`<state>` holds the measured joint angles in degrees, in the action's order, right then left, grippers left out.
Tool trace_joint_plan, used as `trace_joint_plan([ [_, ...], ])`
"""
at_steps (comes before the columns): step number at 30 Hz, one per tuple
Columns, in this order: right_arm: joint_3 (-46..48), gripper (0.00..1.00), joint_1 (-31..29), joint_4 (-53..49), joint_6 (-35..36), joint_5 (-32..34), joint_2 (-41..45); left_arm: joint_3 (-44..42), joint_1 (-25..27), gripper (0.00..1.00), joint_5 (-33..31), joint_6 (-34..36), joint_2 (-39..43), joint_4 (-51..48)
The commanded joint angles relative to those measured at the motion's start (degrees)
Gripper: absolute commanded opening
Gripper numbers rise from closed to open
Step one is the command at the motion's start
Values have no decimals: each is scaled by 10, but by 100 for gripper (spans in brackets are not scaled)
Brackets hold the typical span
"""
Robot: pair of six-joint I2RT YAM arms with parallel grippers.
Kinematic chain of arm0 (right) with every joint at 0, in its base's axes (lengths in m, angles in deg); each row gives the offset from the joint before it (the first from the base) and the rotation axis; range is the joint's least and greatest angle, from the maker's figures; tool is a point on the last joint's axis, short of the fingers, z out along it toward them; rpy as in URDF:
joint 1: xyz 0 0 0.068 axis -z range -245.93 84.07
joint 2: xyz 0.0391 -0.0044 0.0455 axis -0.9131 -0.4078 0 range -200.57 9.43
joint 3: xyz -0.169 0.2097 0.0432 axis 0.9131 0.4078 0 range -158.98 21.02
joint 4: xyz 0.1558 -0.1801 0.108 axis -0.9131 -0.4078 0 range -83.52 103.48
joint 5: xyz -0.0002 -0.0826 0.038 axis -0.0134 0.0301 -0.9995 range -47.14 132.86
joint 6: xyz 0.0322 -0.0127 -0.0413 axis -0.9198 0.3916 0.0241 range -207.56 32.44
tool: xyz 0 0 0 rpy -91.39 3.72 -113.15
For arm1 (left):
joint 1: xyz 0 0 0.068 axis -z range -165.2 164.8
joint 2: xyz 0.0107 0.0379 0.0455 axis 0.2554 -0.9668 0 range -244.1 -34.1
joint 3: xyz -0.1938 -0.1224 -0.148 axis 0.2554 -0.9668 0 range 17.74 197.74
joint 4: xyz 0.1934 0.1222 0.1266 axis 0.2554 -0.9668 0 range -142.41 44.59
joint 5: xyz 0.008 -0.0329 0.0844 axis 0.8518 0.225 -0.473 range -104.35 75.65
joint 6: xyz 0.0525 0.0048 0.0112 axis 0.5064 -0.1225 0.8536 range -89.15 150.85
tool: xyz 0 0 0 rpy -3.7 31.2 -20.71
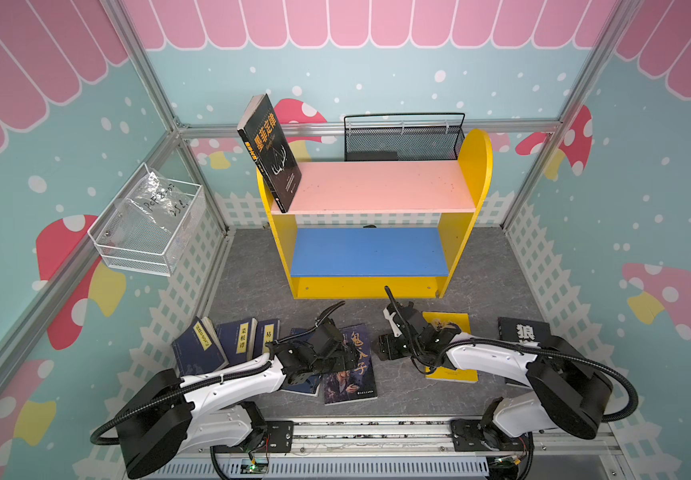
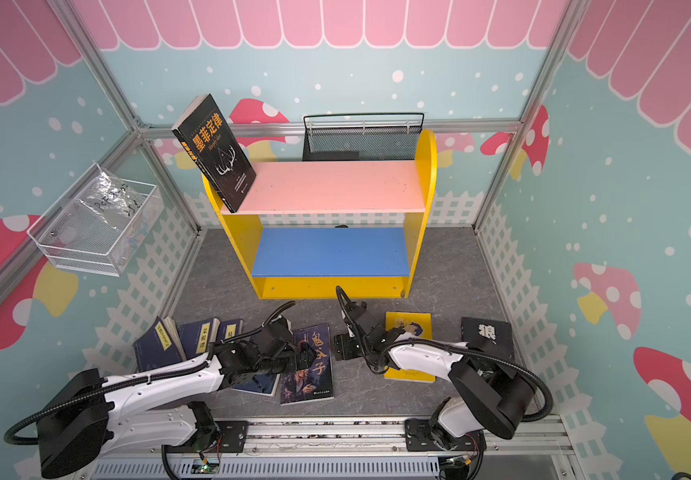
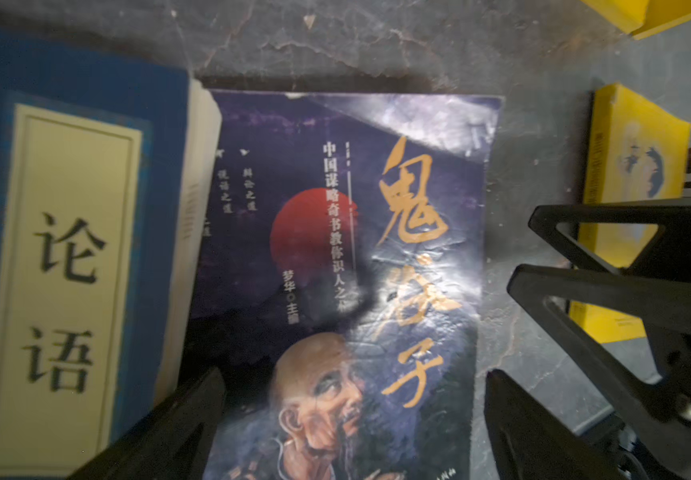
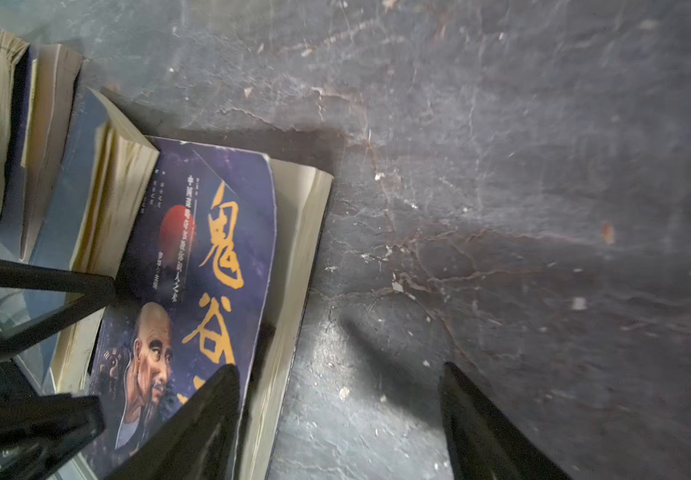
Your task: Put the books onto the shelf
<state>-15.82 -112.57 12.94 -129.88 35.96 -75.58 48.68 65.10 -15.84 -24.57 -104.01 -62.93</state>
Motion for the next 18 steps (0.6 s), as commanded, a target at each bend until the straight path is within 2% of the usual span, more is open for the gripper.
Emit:
trace_joint_plan([
  [1, -11, 69, -6, 22, -7, -33, -31, -11, 2, 99, -31, -24, -17, 8],
  [3, -15, 63, -9, 30, -13, -35, -45, -11, 3, 99, -50, -31, -23, -6],
  [7, -22, 59, -16, 37, -19, -40, -69, -21, 4, 99, -79, -51, -23, -28],
  [11, -27, 63, -23, 28, -24, -32, -68, -23, 6, 99, -106, -63, -17, -57],
  [18, -29, 71, -23, -87, -40, 84, 13, -24, 8, 99, -117, -68, -10, -80],
])
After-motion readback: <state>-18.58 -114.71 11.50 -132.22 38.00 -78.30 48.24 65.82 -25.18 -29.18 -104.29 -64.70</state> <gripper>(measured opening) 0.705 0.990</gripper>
